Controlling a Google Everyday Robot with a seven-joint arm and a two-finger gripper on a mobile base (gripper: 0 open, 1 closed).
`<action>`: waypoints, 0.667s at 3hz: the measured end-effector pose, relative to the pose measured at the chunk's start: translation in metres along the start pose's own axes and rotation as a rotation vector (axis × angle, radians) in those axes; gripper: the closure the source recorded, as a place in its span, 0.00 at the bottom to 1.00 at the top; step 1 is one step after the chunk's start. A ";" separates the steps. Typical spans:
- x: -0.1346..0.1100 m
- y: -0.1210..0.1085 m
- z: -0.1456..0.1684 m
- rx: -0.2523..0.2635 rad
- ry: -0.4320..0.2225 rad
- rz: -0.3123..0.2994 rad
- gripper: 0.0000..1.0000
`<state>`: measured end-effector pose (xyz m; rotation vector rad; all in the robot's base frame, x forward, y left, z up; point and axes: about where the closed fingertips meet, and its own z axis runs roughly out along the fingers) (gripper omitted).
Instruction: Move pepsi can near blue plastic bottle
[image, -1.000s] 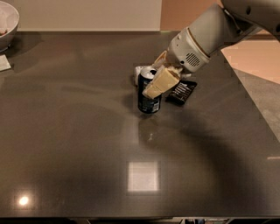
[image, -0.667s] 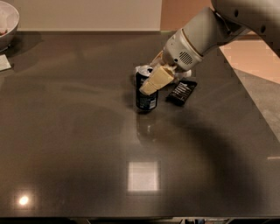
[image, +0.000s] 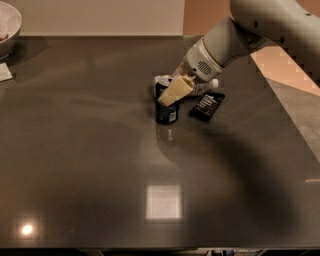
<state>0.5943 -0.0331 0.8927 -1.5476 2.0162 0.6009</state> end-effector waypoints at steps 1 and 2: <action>0.005 -0.010 -0.001 0.026 0.004 0.022 0.62; 0.005 -0.010 -0.001 0.027 0.004 0.022 0.39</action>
Offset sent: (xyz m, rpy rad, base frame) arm 0.0326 -0.0356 -0.0019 -0.0263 -0.0495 -0.1318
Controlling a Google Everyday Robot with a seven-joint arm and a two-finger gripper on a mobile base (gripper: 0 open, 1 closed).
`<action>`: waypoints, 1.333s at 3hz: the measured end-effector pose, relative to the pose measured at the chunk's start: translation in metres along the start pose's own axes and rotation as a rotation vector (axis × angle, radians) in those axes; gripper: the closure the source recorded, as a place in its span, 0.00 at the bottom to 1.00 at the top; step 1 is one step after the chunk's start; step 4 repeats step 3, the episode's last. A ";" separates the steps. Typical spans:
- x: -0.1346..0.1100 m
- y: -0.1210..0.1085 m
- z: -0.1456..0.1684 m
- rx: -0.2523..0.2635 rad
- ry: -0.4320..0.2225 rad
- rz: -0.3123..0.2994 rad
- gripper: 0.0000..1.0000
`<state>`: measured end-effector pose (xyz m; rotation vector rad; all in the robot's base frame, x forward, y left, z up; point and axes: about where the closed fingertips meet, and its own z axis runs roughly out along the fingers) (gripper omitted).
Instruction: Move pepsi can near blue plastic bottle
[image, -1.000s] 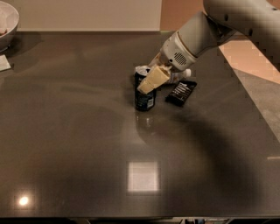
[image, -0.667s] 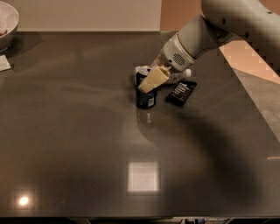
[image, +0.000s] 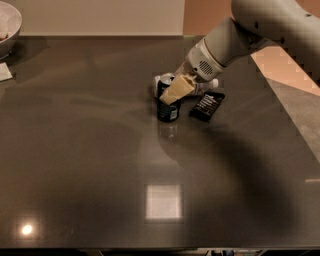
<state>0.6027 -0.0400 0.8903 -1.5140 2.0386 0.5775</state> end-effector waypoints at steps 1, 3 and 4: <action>0.000 0.000 0.000 0.000 0.000 0.000 0.14; -0.001 0.001 0.002 -0.004 0.001 -0.001 0.00; -0.001 0.001 0.002 -0.004 0.001 -0.001 0.00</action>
Offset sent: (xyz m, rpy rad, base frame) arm 0.0001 -0.0001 0.0000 -0.0001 -0.0001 -0.0002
